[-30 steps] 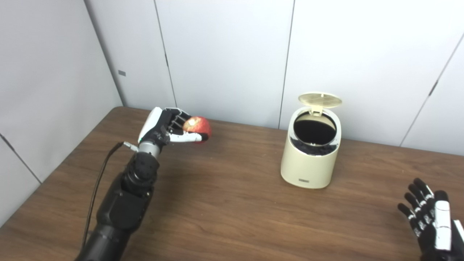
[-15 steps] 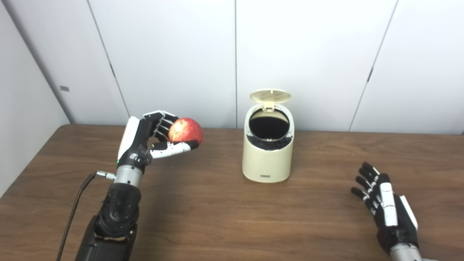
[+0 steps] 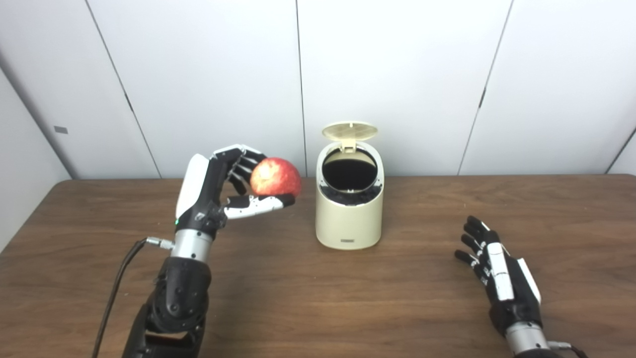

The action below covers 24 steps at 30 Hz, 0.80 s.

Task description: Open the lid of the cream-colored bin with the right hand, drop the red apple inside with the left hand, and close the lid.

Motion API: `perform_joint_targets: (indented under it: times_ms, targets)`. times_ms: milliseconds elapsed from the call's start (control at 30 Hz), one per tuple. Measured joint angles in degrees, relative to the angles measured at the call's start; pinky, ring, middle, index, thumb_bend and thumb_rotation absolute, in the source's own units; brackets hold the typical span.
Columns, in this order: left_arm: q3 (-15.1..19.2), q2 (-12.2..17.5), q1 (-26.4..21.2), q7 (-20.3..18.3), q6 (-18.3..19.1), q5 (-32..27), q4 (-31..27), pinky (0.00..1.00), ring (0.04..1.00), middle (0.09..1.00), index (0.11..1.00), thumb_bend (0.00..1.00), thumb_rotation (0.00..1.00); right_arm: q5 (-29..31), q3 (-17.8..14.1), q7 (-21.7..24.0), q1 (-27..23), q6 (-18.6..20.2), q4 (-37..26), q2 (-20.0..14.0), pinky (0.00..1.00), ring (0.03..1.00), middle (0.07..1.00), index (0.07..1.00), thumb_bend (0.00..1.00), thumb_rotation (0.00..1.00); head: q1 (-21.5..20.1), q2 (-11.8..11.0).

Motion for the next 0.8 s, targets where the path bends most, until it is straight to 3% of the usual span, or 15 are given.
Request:
perform_joint_targets:
  times_ms: [433,800]
  targets:
    - [-3.7,-2.6,-7.7,-0.1,-2.8,1.9,7.8,0.33,0.440,0.497,0.487,0.48,0.00,-0.9,1.6,-0.2,0.0,0.0,-0.3,0.8,0.79,0.893,0.900,0.865,0.54,0.95,-0.6,0.0]
    - [-3.9,-4.6,-11.3,1.0,-5.2,2.2,14.5,0.35,0.441,0.491,0.489,0.48,0.00,-1.6,2.1,-0.5,0.0,0.1,-0.5,1.4,0.80,0.891,0.898,0.864,0.56,0.96,0.1,0.3]
